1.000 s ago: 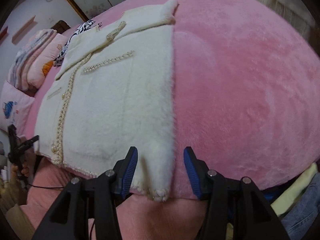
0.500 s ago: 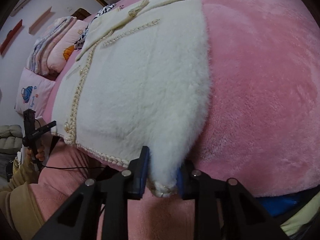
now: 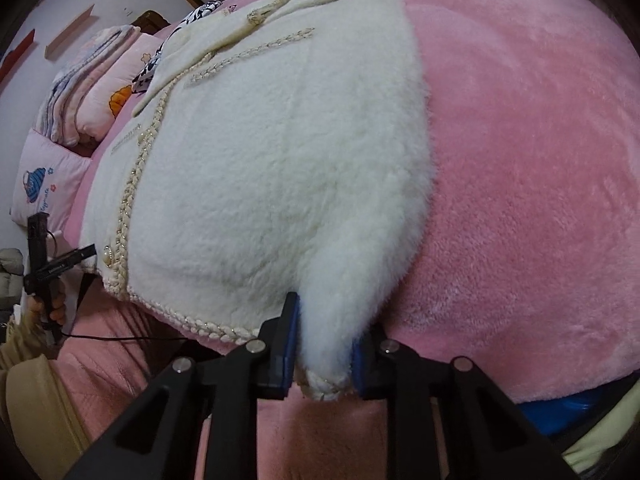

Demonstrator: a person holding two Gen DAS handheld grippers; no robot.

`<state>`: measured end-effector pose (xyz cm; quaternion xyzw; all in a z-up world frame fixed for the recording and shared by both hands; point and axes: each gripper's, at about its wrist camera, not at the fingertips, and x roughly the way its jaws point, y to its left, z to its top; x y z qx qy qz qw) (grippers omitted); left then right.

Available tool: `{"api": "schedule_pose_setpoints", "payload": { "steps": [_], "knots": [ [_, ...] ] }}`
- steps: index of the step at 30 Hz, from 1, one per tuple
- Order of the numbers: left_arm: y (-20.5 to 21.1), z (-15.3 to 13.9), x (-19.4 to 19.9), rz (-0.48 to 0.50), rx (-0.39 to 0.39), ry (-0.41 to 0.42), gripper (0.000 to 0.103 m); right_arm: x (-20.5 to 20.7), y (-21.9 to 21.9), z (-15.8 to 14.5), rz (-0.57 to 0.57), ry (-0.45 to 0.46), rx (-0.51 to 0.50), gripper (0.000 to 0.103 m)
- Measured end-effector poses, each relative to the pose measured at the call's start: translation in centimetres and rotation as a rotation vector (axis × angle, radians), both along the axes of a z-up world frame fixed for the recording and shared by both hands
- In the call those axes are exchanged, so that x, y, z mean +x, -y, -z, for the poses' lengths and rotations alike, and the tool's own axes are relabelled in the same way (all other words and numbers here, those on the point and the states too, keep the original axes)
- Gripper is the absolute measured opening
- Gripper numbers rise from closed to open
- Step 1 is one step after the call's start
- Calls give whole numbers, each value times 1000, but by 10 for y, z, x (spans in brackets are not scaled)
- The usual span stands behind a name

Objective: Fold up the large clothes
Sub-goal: 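Grasp the cardigan hem corners with both tools, then lift the hem with both tools and fold it toward the collar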

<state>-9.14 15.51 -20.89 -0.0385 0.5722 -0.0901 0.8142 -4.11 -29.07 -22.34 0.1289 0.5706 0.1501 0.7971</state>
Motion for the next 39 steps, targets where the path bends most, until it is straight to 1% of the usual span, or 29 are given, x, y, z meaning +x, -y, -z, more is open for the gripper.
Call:
{"api": "schedule_pose_setpoints", "payload": {
  "steps": [1, 4, 6, 8, 10, 11, 12, 14, 15, 18, 20, 22, 23, 24, 25, 26, 27, 28, 29, 30, 31, 32, 34, 37, 39],
  "knots": [
    [1, -4, 2, -6, -23, -19, 13, -1, -3, -3, -6, 7, -19, 15],
    [0, -12, 8, -53, -49, -68, 11, -3, -7, -14, -14, 26, -67, 12],
    [-3, -18, 10, -91, -94, -94, 10, -7, -5, -26, -14, 55, -72, 12],
    [-10, -32, 10, -140, -187, -106, 10, -11, -1, -43, -4, 90, -44, 12],
    [-15, -47, 11, -189, -314, -101, 10, -13, 9, -66, 31, 134, 22, 11],
    [-18, -58, 13, -210, -385, -84, 10, -11, 13, -77, 49, 155, 60, 11],
    [-20, -74, 17, -229, -454, -49, 10, -9, 17, -91, 64, 185, 110, 11],
    [-22, -98, 30, -255, -552, 28, 10, 0, 23, -114, 85, 237, 201, 11],
    [-23, -111, 40, -268, -589, 64, 10, 9, 25, -126, 87, 266, 236, 11],
    [-24, -139, 77, -309, -648, 137, 10, 46, 29, -159, 101, 353, 310, 11],
    [-29, -155, 114, -350, -674, 172, 10, 83, 33, -178, 145, 392, 366, 11],
    [-33, -167, 154, -386, -659, 205, 10, 127, 45, -191, 210, 414, 404, 11],
    [-42, -172, 172, -405, -656, 223, 10, 147, 50, -196, 238, 423, 409, 11],
    [-47, -177, 197, -429, -643, 250, 10, 169, 55, -201, 272, 431, 413, 11],
    [-53, -179, 218, -448, -637, 270, 10, 196, 61, -205, 316, 438, 416, 11],
    [-60, -178, 241, -462, -650, 281, 13, 217, 66, -207, 353, 446, 412, 12],
    [-64, -176, 264, -457, -649, 287, 20, 235, 66, -206, 381, 453, 407, 13],
    [-63, -175, 287, -466, -628, 288, 25, 257, 68, -204, 402, 454, 389, 17],
    [-66, -169, 305, -523, -589, 279, 37, 280, 67, -196, 419, 435, 376, 21],
    [-70, -158, 323, -585, -535, 263, 54, 296, 66, -186, 454, 401, 349, 28],
    [-82, -152, 326, -617, -498, 251, 59, 307, 66, -176, 488, 371, 300, 48],
    [-86, -142, 336, -658, -454, 228, 61, 319, 63, -164, 511, 345, 249, 54],
    [-84, -121, 349, -643, -386, 188, 61, 332, 58, -144, 516, 316, 188, 54],
    [-70, -96, 358, -561, -256, 141, 61, 350, 49, -111, 474, 240, 108, 54],
    [-63, -85, 362, -516, -208, 129, 61, 358, 45, -94, 449, 217, 55, 54]
  ]
}}
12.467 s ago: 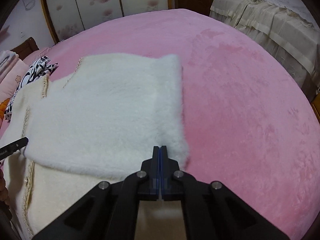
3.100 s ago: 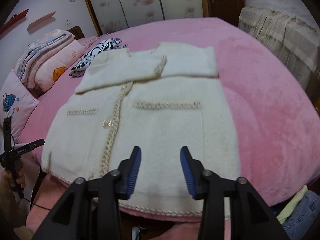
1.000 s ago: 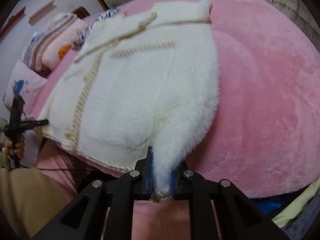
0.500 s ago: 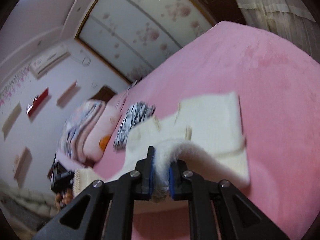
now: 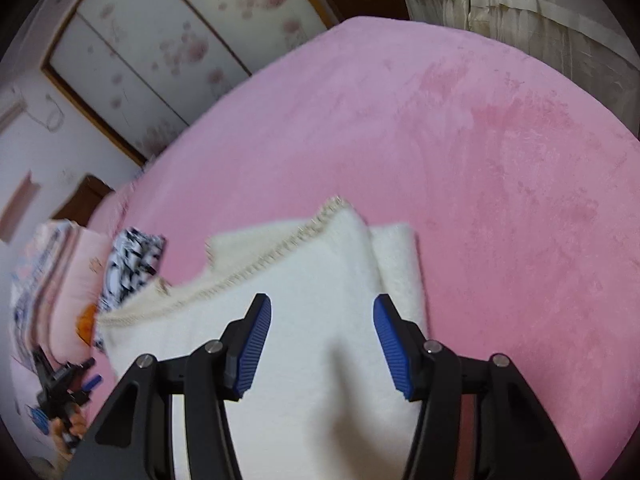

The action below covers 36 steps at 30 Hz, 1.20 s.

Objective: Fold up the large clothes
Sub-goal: 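Lift the hem with both tools and fold it toward the collar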

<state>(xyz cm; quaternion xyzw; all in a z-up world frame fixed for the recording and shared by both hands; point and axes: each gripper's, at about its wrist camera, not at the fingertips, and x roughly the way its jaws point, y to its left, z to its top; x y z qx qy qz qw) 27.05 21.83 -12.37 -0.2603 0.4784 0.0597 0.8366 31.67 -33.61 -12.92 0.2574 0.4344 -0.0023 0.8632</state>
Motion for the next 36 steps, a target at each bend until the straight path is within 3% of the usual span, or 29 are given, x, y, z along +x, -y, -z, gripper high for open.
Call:
{"api": "schedule_pose_setpoints", "payload": {
  "steps": [6, 12, 15, 16, 17, 18, 21, 23, 27, 29, 32, 34, 36],
  "knots": [
    [13, 9, 18, 67, 91, 8, 57, 18, 1, 29, -39, -39, -97, 54],
    [48, -2, 39, 235, 253, 121, 53, 39, 5, 31, -84, -21, -183, 54],
    [64, 6, 50, 267, 310, 86, 52, 52, 5, 39, -109, -46, -196, 50],
    [66, 10, 54, 266, 305, 68, 47, 53, 5, 42, -122, -55, -188, 39],
    [67, 13, 55, 255, 307, 53, 25, 56, 4, 46, -133, -73, -181, 18],
    [67, 15, 56, 241, 299, 38, 15, 56, 2, 50, -149, -83, -160, 13],
    [67, 11, 49, 167, 270, 22, 7, 46, -4, 45, -131, -43, -204, 8],
    [67, 6, 44, 143, 231, 7, 5, 30, -6, 31, -93, 10, -223, 8],
    [58, -2, 43, 104, 142, -32, 5, 0, 3, -1, 9, 101, -168, 8],
    [52, 4, 52, 74, 110, -81, 5, -1, -2, -7, 15, 116, -214, 8],
    [49, 32, 69, 54, 120, -181, 6, 25, -10, 18, 4, 0, -294, 8],
    [52, 41, 73, 55, 131, -191, 9, 42, -13, 48, -12, -119, -315, 10],
    [54, 40, 72, 71, 144, -179, 10, 44, -17, 49, 6, -121, -346, 11]
  ]
}}
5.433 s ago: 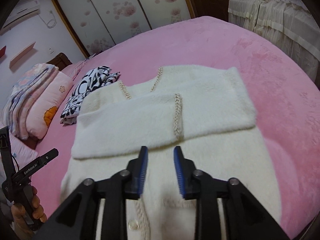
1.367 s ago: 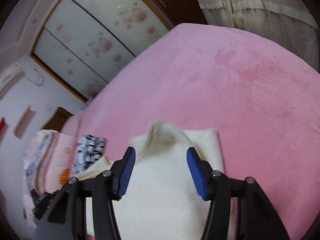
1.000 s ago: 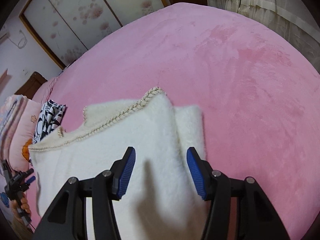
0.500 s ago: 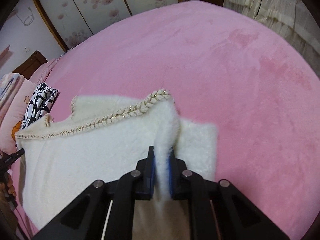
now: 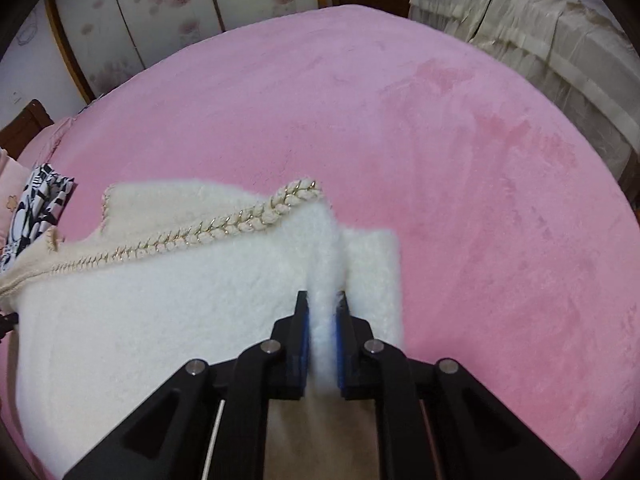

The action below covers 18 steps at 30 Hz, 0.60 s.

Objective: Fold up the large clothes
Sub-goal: 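Lift the hem with both tools and fold it toward the collar, then release the hem onto the cardigan and open both tools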

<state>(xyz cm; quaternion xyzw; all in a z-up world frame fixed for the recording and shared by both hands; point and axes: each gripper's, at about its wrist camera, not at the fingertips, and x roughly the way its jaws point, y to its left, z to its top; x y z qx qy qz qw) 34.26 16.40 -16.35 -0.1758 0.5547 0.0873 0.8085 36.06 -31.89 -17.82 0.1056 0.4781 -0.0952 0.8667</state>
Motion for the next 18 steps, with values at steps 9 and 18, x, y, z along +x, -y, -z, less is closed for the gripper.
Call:
{"api": "schedule_pose_setpoints", "payload": {
  "steps": [9, 18],
  "knots": [
    [19, -68, -56, 60, 99, 167, 43, -41, -52, -67, -81, 105, -108, 20],
    [119, -57, -148, 211, -2, 290, 43, -106, -180, -72, -346, 201, 157, 21]
  ]
}}
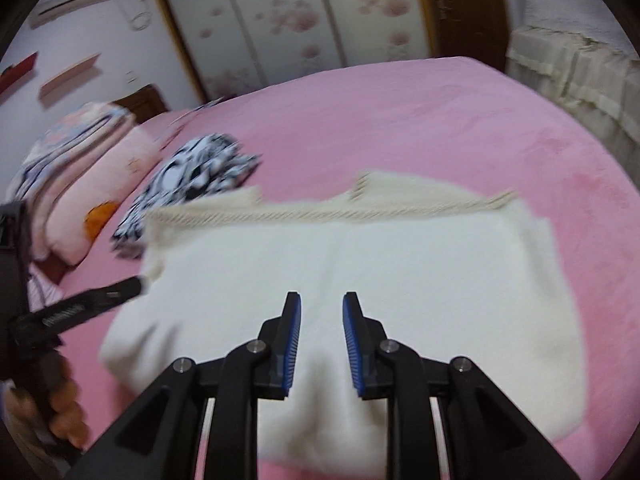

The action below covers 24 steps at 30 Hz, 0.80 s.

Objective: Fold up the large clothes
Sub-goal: 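Release the hem onto the cardigan and open both tools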

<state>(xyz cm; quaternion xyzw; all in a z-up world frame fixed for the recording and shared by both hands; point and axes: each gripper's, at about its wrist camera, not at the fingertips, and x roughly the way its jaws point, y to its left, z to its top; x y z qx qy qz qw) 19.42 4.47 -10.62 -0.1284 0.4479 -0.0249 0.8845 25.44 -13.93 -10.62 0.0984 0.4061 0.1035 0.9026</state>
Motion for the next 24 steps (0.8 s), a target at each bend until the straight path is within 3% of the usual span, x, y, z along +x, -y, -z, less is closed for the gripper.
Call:
{"api": "schedule_pose_setpoints", "payload": {
  "steps": [3, 5, 9, 12, 13, 16, 18, 24],
  "knots": [
    [18, 27, -10, 16, 70, -17, 43, -9, -28, 29, -41, -33, -75, 21],
    [16, 51, -14, -23, 171, -61, 46, -13, -26, 48, -16, -68, -160, 17],
    [-16, 62, -36, -55, 143, -30, 47, -37, 27, 55, 34, -32, -127, 16],
    [-37, 63, -46, -80, 127, -41, 47, -47, 63, 61, 204, -54, -286, 20],
    [-42, 63, -49, -91, 118, -48, 47, -50, 78, 65, 235, -67, -274, 20],
    [-50, 64, -49, -113, 103, -61, 47, -60, 123, 75, 319, -124, -115, 20],
    [-47, 64, -49, -120, 112, -66, 47, -62, 130, 76, 345, -133, -52, 20],
    [-39, 63, -51, -142, 144, -77, 49, -55, 111, 76, 377, -164, -142, 22]
  ]
}}
